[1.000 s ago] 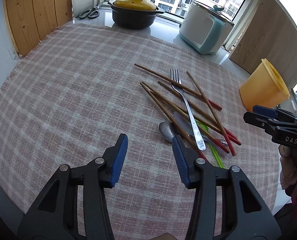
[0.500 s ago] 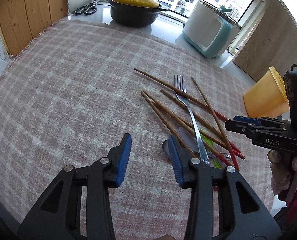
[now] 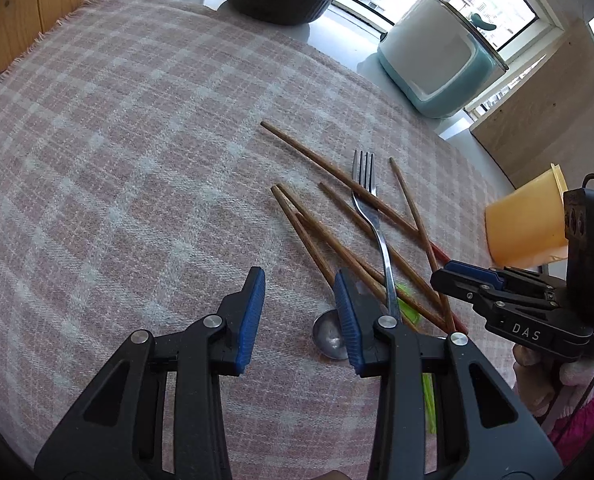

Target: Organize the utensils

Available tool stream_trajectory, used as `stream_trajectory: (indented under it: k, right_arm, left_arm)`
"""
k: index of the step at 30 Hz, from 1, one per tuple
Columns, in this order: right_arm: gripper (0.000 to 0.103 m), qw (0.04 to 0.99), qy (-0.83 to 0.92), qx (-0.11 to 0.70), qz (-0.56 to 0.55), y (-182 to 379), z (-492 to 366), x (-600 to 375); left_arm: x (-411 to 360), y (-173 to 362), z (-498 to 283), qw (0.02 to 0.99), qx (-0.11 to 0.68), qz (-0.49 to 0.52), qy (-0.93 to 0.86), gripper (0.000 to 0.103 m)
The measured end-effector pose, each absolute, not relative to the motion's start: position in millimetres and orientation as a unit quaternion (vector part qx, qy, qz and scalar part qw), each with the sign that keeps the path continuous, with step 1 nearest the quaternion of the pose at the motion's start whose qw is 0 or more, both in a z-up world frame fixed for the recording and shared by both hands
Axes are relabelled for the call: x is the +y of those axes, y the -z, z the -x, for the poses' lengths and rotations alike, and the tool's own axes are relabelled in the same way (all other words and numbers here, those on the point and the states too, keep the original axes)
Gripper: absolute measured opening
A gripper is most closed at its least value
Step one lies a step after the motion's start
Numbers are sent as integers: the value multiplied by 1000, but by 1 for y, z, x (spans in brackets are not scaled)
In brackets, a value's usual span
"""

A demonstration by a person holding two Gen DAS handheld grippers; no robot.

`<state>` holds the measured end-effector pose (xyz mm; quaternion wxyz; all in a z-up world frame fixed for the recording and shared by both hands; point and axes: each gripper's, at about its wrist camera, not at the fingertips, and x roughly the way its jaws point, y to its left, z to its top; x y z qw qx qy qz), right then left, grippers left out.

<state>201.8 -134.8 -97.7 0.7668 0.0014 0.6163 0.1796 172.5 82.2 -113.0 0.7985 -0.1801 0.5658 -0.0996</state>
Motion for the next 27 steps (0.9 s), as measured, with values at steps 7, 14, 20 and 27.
stream_trajectory:
  k: [7, 14, 20, 27]
  right_arm:
    - [21, 761, -182, 623, -12, 101, -207, -133]
    - [19, 753, -184, 632, -16, 107, -213, -130]
    - [17, 749, -183, 636, -20, 111, -219, -127]
    - [9, 747, -180, 640, -10, 112, -224, -123]
  left_arm:
    - [76, 126, -192, 782, 588, 185, 87, 31]
    - [71, 129, -201, 780, 593, 181, 79, 31]
    - [61, 130, -207, 785, 593, 161, 76, 18]
    - [56, 132, -211, 794, 587, 140, 74, 10]
